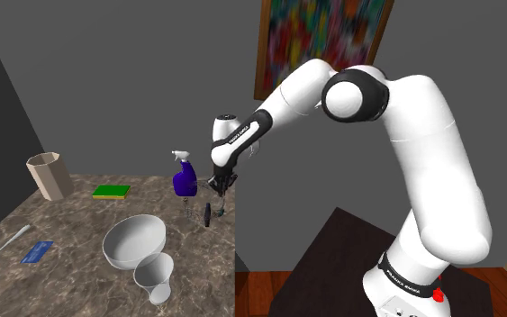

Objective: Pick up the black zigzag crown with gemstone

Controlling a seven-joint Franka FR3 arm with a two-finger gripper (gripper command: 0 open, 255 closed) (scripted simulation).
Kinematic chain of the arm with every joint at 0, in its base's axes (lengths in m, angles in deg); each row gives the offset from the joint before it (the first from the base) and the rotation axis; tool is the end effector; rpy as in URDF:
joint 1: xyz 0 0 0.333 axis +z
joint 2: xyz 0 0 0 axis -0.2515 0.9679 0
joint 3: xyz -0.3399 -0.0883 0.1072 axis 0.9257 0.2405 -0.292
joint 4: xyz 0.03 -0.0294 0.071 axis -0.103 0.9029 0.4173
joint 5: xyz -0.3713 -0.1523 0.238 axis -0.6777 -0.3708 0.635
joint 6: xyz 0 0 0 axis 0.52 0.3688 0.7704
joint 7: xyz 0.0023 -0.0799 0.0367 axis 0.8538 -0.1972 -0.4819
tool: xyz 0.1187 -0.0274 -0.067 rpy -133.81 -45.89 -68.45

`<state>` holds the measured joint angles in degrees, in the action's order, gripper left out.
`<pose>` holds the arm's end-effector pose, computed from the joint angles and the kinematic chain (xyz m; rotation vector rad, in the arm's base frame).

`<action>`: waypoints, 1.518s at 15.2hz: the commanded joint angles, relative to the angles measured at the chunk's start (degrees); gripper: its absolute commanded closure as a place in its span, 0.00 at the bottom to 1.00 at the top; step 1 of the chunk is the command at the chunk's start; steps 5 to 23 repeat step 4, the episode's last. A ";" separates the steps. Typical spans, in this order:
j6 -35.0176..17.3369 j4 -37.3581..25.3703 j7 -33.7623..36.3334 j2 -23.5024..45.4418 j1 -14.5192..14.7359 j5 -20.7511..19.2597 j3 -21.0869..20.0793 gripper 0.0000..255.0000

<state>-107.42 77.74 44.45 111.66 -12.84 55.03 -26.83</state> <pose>0.7317 0.0344 0.1204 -3.0730 0.4585 -0.0238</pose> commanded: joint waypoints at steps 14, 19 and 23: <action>1.53 0.38 -0.01 -1.91 -0.05 0.00 0.00 1.00; 1.53 0.38 -0.01 -1.91 -0.05 0.00 0.00 1.00; 1.53 0.38 -0.01 -1.91 -0.05 0.00 0.00 1.00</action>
